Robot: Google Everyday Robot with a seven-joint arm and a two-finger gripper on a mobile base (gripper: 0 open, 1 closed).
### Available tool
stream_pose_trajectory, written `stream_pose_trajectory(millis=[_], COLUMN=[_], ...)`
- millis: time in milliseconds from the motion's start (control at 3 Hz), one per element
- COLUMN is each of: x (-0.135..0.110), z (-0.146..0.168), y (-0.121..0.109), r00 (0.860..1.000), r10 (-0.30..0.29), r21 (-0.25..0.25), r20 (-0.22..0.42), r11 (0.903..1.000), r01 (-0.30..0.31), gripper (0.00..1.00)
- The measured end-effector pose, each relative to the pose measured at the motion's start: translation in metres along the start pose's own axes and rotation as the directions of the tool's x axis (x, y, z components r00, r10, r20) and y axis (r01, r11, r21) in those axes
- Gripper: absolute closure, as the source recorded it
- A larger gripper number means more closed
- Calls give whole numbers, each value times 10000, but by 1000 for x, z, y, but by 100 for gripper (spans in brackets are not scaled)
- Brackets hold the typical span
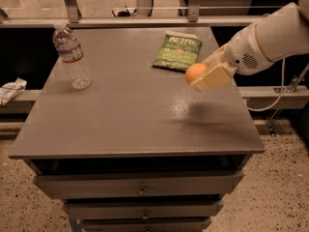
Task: Move orange near water bottle
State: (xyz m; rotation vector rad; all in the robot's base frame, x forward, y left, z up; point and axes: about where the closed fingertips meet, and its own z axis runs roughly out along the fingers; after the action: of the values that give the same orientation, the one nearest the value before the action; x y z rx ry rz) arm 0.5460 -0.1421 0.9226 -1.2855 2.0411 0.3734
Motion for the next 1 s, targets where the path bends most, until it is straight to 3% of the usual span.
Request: stream_pose_trajectory(millis=[667,1000], x=[-84,-109], z=[86,139], y=[-7,-14], r00=[9929,9899], r10=[-578,-201], r21=[-221,-370], r20=[1041,1405], r11=[9979,9990], r01=[604,255], gripper=[100,100])
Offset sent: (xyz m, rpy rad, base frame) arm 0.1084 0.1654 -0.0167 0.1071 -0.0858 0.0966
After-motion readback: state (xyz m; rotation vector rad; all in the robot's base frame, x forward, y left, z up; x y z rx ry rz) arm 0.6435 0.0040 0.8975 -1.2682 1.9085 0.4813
